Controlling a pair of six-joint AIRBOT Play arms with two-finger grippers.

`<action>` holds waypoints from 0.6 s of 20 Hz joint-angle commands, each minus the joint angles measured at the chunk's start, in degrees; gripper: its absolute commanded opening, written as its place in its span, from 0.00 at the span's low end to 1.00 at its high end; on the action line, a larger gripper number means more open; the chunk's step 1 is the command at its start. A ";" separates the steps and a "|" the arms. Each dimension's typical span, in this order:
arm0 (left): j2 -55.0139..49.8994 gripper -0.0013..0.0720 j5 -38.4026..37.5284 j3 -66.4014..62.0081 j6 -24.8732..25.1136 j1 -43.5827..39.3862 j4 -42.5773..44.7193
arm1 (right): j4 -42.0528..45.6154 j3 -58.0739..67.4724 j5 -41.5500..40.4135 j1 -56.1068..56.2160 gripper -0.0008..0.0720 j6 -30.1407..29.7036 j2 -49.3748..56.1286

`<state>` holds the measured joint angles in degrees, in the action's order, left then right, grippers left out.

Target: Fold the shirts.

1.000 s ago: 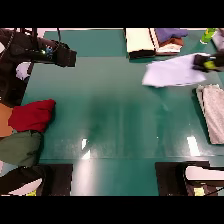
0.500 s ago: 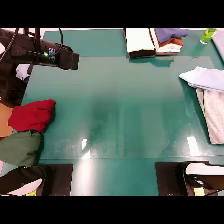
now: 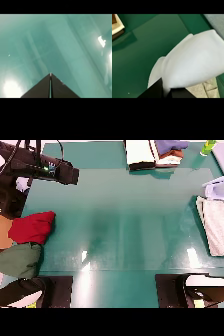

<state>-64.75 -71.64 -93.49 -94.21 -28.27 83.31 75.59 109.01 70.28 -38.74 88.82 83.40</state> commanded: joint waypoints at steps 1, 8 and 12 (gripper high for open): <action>-0.04 0.05 -2.36 0.02 0.20 -0.02 0.02 | 4.79 1.66 5.51 -0.04 0.04 0.31 -1.18; -0.04 0.05 -4.46 0.02 0.26 -0.02 0.04 | 18.08 -18.62 5.86 -0.20 0.04 0.11 -11.47; -0.04 0.05 -4.46 0.02 1.33 -0.02 0.04 | 19.10 -29.86 6.08 -4.96 0.04 -0.44 -17.33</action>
<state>-64.75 -75.88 -93.49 -93.86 -28.27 83.33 91.90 86.52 75.85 -41.04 88.75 69.95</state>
